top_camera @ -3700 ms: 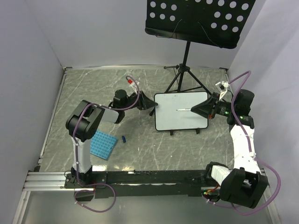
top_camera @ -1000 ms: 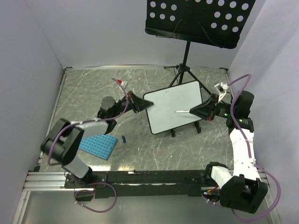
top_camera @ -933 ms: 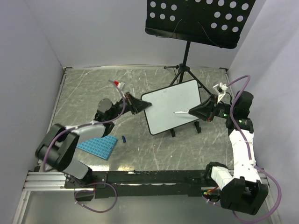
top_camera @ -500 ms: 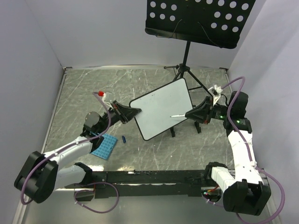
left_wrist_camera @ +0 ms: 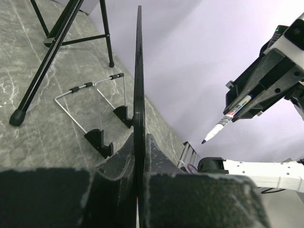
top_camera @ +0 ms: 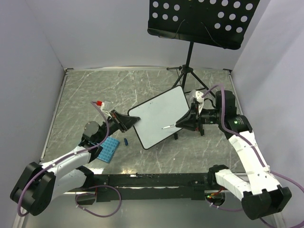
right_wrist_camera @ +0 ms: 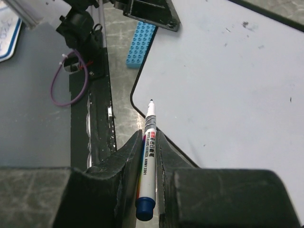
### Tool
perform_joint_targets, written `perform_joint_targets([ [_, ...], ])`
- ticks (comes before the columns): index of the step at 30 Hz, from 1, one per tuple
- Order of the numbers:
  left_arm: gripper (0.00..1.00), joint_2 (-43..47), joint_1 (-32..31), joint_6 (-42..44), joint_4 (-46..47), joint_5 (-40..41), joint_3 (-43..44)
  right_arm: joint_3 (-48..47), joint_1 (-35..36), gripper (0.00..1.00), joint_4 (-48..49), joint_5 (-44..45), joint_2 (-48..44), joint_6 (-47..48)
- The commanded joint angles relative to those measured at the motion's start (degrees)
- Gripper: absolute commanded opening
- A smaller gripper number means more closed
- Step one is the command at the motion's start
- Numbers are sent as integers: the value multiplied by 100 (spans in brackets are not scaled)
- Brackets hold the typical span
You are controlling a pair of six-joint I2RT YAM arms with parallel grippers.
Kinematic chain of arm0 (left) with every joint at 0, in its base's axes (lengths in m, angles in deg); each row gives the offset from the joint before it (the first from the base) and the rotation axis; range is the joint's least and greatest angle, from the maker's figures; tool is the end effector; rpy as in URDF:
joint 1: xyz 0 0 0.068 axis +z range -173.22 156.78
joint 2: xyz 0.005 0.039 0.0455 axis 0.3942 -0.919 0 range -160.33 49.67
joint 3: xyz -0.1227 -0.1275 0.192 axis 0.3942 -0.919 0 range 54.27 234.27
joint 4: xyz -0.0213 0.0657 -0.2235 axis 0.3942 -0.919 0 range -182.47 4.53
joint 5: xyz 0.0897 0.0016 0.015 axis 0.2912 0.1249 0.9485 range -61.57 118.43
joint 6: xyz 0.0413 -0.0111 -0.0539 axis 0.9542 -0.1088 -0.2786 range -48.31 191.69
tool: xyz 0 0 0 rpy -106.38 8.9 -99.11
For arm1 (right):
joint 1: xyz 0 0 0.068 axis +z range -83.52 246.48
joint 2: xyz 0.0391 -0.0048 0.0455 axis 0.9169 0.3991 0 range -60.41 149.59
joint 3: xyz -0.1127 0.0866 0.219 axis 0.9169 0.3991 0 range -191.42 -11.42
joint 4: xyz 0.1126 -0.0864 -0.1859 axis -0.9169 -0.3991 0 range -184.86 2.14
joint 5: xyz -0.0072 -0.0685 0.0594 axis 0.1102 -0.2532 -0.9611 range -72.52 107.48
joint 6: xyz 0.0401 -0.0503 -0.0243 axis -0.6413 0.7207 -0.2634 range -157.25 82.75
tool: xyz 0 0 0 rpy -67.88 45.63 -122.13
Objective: Write a sentence on the whiteboard
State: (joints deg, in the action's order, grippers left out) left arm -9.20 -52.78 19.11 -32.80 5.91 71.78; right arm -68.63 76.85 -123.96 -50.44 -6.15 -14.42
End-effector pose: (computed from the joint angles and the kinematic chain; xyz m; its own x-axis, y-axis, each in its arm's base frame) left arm 0.1756 -0.1242 0.2564 -0.5178 -0.5497 -0.6555 0.6109 0.2987 -0.7332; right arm 0.1524 0.0802 0.3371 -0.1734 -0.1800 -0.9683 -0.9745 0.1737 0.1422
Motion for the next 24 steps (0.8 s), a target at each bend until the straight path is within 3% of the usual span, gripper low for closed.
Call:
perform_joint_targets([
  [1, 1, 332, 3, -288, 1070, 64, -29, -510, 438, 0, -275, 481, 58, 398],
  [8, 1, 412, 12, -437, 1333, 108, -205, -756, 1133, 0, -337, 1166, 199, 389],
  [24, 1, 421, 3, -578, 1334, 126, -311, -984, 1573, 0, -222, 1624, 418, 345],
])
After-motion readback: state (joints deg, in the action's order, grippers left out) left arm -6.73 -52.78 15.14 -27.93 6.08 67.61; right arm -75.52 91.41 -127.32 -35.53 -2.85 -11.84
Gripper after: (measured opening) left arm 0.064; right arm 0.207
